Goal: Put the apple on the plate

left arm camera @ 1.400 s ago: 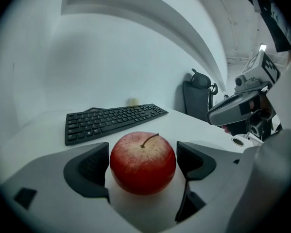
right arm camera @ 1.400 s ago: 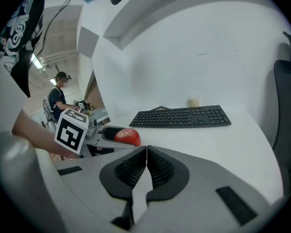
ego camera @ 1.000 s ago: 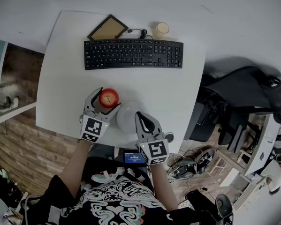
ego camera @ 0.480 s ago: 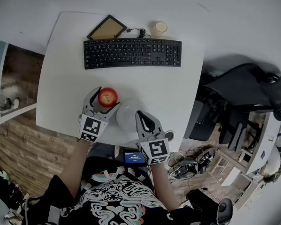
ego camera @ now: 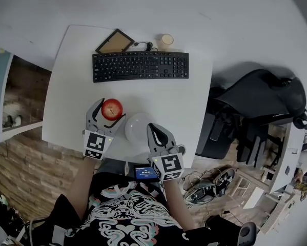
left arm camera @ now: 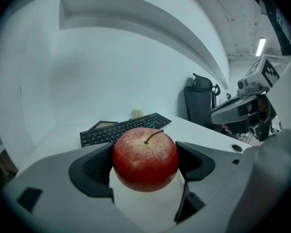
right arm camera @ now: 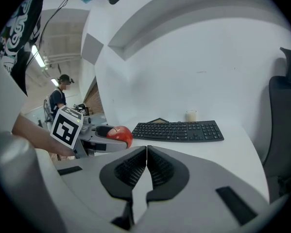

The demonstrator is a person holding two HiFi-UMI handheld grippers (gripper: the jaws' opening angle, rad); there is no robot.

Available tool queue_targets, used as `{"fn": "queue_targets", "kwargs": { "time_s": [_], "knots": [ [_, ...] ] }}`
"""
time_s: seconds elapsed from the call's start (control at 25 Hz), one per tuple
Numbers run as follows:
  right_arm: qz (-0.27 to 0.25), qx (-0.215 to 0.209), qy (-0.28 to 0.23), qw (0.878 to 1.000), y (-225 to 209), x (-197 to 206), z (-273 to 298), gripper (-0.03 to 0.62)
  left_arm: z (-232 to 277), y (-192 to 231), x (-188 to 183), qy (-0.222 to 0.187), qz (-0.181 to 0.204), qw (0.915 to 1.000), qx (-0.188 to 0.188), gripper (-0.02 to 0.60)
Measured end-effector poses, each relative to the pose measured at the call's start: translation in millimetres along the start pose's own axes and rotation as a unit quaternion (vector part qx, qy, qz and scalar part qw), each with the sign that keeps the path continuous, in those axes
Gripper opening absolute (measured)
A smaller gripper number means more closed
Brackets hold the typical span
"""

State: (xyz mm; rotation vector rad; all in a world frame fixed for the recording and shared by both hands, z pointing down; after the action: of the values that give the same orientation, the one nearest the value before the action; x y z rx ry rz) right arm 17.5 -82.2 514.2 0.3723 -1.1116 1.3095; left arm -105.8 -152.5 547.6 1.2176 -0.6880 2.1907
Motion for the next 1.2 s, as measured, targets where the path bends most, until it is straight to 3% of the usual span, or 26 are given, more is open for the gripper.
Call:
{"fn": "queue_targets", "kwargs": {
  "time_s": [0.44, 1.2],
  "knots": [
    [0.003, -0.015, -0.026, 1.0, 13.9, -8.7, -16.4, 0.028, -21.0, -1.6, -15.7, 0.0, 0.009, 0.9999, -0.007, 0.408],
    [0.046, 0.064, -0.06, 0.995, -27.8, 21.1, -98.9, 0.028, -4.8, -118.5, -46.2, -0.025, 0.059, 0.9924, 0.105, 0.408]
  ]
}}
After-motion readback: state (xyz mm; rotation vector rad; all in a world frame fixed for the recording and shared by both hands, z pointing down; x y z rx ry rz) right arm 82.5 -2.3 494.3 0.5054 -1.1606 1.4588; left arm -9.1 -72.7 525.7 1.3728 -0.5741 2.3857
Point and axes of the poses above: the fingertips, and each gripper's own axes: z forward along the fingers, y to its left, x out of its underside, the point moved 1 cm from there along -z, backward along the fingers, and after that the axes turned 12 degrees about z, right-handed, at the moved point
